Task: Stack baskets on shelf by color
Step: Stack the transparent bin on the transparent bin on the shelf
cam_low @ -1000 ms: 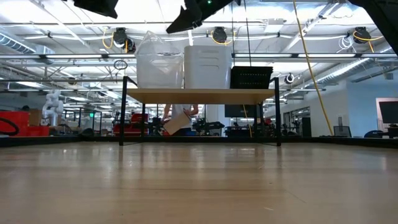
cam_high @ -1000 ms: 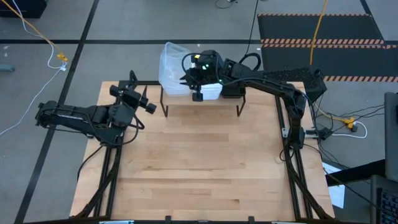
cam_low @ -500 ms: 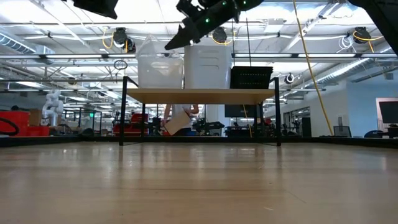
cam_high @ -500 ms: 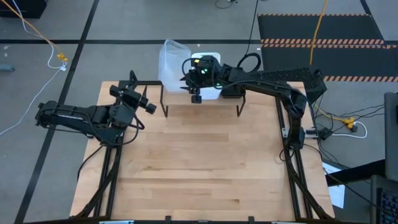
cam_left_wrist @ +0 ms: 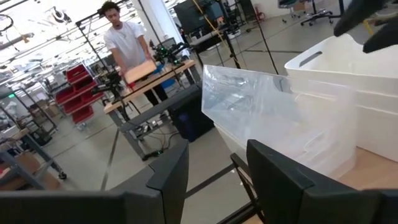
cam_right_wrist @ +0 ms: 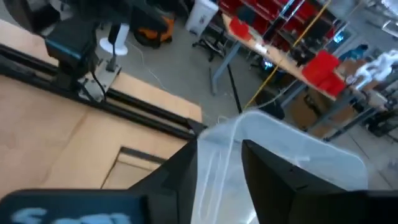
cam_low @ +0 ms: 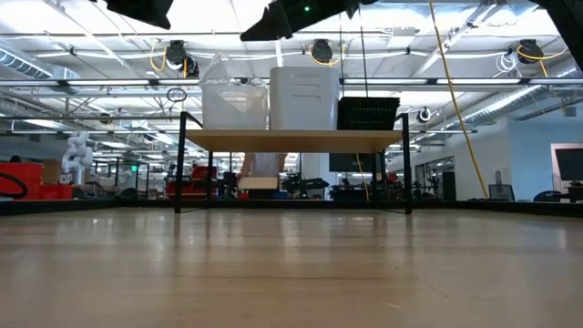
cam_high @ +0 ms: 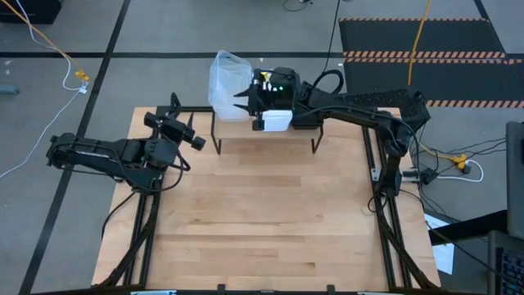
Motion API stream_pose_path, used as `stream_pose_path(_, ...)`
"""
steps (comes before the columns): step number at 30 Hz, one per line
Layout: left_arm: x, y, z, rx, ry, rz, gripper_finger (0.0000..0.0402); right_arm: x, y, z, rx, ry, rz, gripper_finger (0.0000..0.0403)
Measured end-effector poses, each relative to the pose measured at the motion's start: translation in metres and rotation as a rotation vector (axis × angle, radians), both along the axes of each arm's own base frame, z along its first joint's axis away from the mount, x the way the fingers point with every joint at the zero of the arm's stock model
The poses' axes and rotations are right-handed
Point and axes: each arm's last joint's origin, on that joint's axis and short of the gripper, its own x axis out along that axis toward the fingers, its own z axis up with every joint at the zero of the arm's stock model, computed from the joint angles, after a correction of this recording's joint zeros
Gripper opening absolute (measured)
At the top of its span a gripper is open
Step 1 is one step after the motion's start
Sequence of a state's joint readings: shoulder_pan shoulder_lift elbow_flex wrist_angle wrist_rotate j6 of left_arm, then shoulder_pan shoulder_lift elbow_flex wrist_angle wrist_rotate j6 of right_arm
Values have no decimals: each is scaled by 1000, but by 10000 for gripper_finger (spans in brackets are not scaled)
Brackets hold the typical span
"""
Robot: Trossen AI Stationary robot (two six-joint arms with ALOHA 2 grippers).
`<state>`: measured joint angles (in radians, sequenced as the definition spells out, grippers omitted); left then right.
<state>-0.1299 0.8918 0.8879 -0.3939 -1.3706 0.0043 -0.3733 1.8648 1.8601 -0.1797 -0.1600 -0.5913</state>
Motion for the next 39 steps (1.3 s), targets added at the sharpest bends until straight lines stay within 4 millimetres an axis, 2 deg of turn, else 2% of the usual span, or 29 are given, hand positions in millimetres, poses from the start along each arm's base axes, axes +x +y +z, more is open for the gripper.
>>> stream_pose_path(7, 0, 4, -1, -4, -7, 22, 166, -5, -25, -16, 98, 54, -64, 168)
stream_pose_path(12, 0, 4, -1, -7, -16, 26, 165, -7, -31, -14, 169, 18, -10, 185)
stream_pose_path(21, 0, 4, 0, -10, -24, 26, 166, -6, -37, -17, 215, 4, 17, 162)
stream_pose_path(25, 0, 4, -1, -11, -25, 24, 165, -1, -39, -28, 227, 25, 18, 160)
stream_pose_path(34, 0, 4, -1, -12, -27, 24, 165, 3, -43, -37, 244, 40, 12, 159)
stream_pose_path(39, 0, 4, 0, -12, -27, 24, 166, 3, -42, -38, 261, 42, 27, 127)
